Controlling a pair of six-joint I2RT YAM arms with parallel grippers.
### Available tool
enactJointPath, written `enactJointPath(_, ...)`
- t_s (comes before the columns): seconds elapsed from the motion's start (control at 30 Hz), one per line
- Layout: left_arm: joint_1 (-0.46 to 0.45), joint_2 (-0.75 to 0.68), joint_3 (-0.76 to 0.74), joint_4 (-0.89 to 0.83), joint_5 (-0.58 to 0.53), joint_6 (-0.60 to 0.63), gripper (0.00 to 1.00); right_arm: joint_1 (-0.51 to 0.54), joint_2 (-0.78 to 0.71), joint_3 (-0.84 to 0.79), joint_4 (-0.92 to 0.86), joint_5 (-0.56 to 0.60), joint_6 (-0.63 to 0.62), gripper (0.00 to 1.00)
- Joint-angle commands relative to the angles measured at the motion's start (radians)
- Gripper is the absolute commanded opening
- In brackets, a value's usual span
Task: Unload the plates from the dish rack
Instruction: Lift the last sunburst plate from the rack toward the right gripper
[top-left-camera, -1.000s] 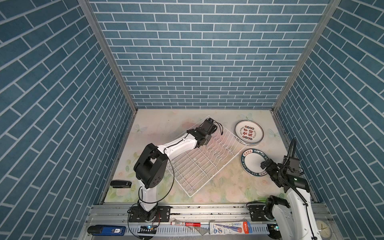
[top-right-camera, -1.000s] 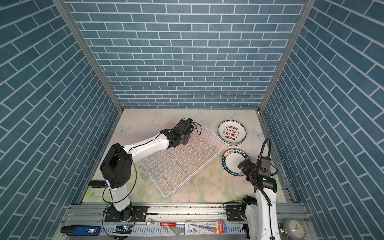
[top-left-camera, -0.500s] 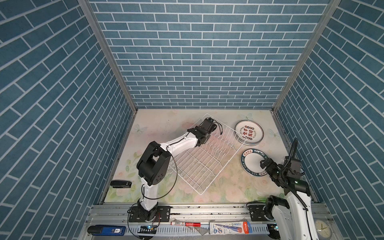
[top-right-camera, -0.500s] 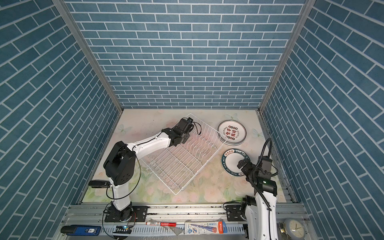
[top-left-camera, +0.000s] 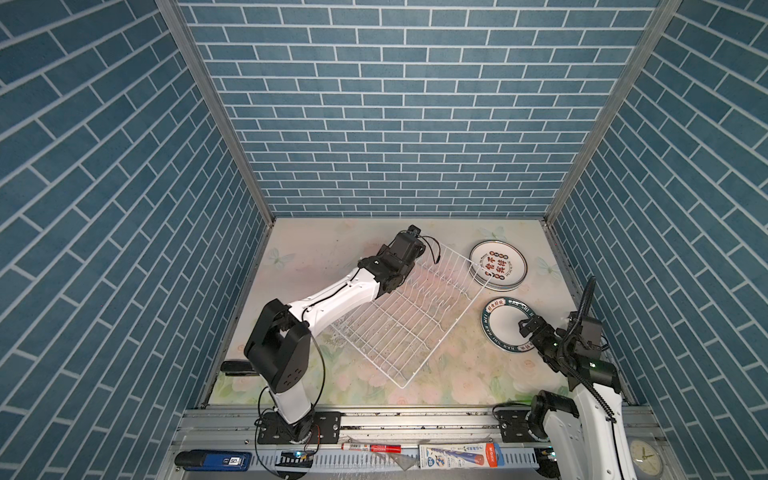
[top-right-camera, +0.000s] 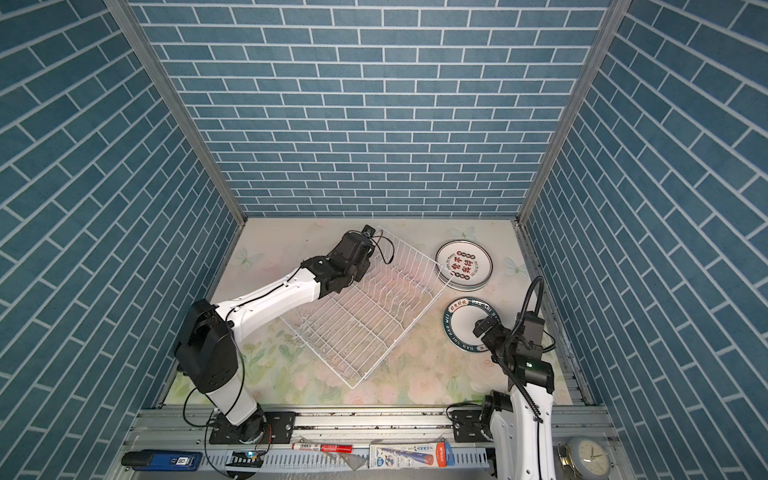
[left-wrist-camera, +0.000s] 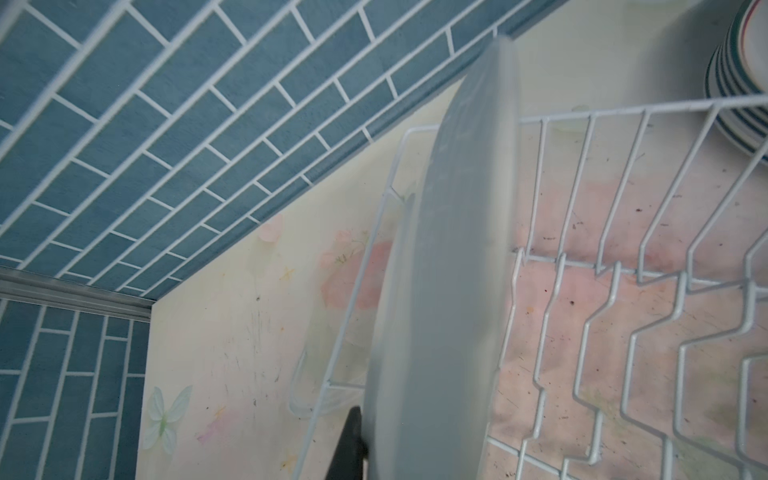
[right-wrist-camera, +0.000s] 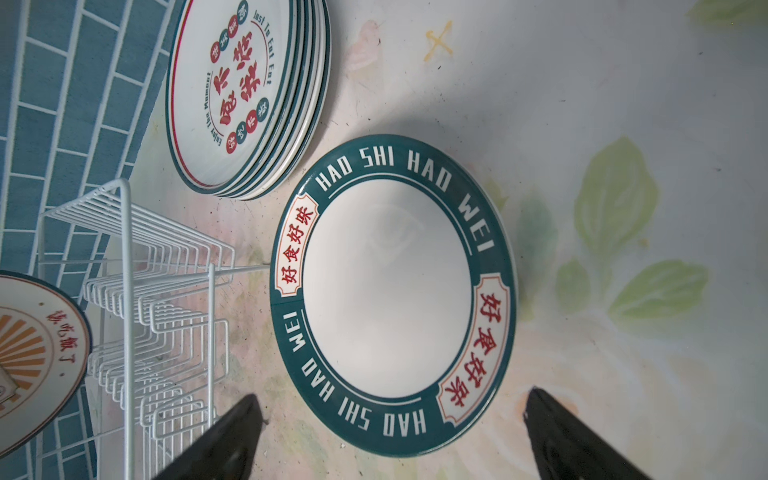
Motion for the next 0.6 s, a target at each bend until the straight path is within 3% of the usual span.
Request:
enactJointPath(0.0, -0.007, -0.065, 0.005, -0.034, -0.013, -0.02, 0.0, 0.0, -0.002, 0.037, 0.001, -0.017, -0.026, 0.99)
enactJointPath(0.13, -0.035, -0.153, 0.014, -0.084, 0.014, -0.082, 0.0, 0.0, -0.003, 0.075, -0.016, -0.032, -0.045, 0.99)
enactJointPath(0.27, -0.044, -0.237, 0.024, -0.111, 0.13, -0.223, 0.0, 0.0, -0.032, 0.085, 0.058, -0.156, -0.034, 0.99)
enactJointPath(0.43, -0.046, -0.286, -0.024, 0.01, 0.395, -0.452, 0.0, 0.0, -0.082, 0.034, 0.41, -0.444, 0.111, 0.99)
enactJointPath(0.57, -0.055, -0.277, -0.063, 0.172, 0.574, -0.61, 0.0, 0.003, -0.074, -0.025, 0.738, -0.554, 0.268, 0.99)
